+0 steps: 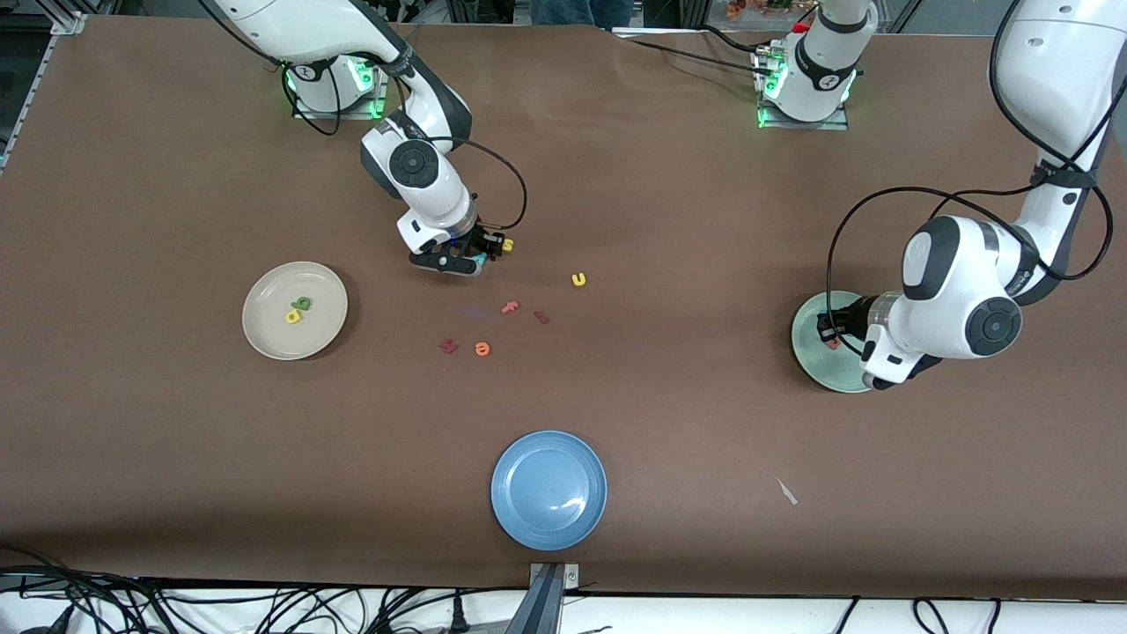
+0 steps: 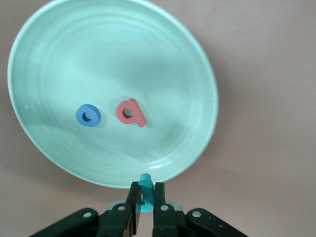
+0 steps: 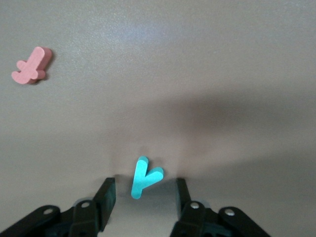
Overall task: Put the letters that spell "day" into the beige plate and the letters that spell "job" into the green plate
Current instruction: 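Grasp the cyan y with the right gripper while the left gripper drops the cyan j, then drop the cyan y on the white plate while the left gripper returns to rest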
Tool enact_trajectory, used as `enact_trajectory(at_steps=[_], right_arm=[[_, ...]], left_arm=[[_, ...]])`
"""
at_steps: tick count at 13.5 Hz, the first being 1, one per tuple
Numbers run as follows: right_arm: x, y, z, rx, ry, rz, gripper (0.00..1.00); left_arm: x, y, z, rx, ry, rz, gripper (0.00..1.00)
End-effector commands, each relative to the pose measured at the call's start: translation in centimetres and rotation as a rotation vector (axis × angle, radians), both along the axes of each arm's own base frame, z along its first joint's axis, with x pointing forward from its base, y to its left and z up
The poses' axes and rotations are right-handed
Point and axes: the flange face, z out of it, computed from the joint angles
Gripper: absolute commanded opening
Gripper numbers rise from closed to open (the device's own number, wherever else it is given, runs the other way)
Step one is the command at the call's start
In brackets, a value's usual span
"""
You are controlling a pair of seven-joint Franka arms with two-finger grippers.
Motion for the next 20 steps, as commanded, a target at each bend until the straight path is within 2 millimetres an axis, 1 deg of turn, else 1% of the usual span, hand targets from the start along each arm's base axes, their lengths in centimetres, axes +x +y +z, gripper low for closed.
enact_trajectory(at_steps=[1, 2, 3, 4, 5, 7, 8, 9, 11, 14, 15, 16, 17, 18, 19, 20], right_arm=[[-0.2, 0.1, -0.3, 0.002, -0.012, -0.005, 0.46], [-0.2, 0.1, -0.3, 0.002, -0.012, -0.004, 0.45], [-0.2, 0.2, -0.3, 0.001, -0.014, 0.000, 0.43], [-0.2, 0.1, -0.4, 0.000, -0.013, 0.001, 0.41], [-0.1, 0.0, -0.4, -0.001, -0.013, -0.001, 0.39], [-0.1, 0.1, -0.6, 0.003, -0.014, 0.000, 0.39], [-0.2, 0.0, -0.6, 0.003, -0.015, 0.001, 0.37], [-0.2, 0.0, -0.6, 0.003, -0.015, 0.002, 0.31], [-0.2, 0.0, -0.7, 0.001, -0.017, 0.005, 0.24], [-0.1, -0.1, -0.7, -0.002, -0.018, 0.008, 0.11], [-0.1, -0.1, -0.6, -0.003, -0.020, 0.010, 0.09], [0.1, -0.3, -0.4, -0.004, -0.025, 0.011, 0.09], [0.2, -0.3, -0.1, -0.007, -0.028, 0.012, 0.08], [0.3, -0.4, 0.4, -0.014, -0.031, 0.016, 0.08], [0.4, -0.5, 1.1, -0.028, -0.032, 0.026, 0.08], [0.8, -0.9, 2.1, -0.041, -0.036, 0.043, 0.08]], left_arm=[[-0.2, 0.3, -1.2, 0.016, 0.015, -0.049, 0.15], [-0.1, 0.5, -0.8, 0.018, 0.011, -0.043, 0.51], [0.1, 0.3, -0.4, 0.023, 0.005, -0.039, 1.00], [0.6, 0.3, 0.7, 0.024, -0.016, -0.037, 1.00], [1.1, 0.4, 2.6, 0.030, -0.043, -0.043, 1.00], [3.3, 0.5, 7.8, 0.038, -0.104, -0.041, 1.00], [4.7, 0.3, 11.2, 0.037, -0.125, -0.043, 1.00], [5.7, 0.5, 14.2, 0.039, -0.144, -0.041, 1.00], [6.8, 0.6, 18.0, 0.028, -0.183, -0.079, 1.00], [7.4, 1.2, 22.0, -0.008, -0.221, -0.215, 1.00], [7.7, 1.5, 23.5, -0.004, -0.236, -0.260, 1.00], [7.7, 1.7, 24.8, 0.010, -0.235, -0.318, 1.00], [7.6, 1.1, 25.8, 0.030, -0.232, -0.367, 1.00], [7.8, 0.8, 26.9, 0.042, -0.247, -0.378, 1.00], [8.0, 0.9, 27.9, 0.040, -0.269, -0.373, 1.00], [8.0, 0.9, 28.1, 0.039, -0.272, -0.375, 1.00]])
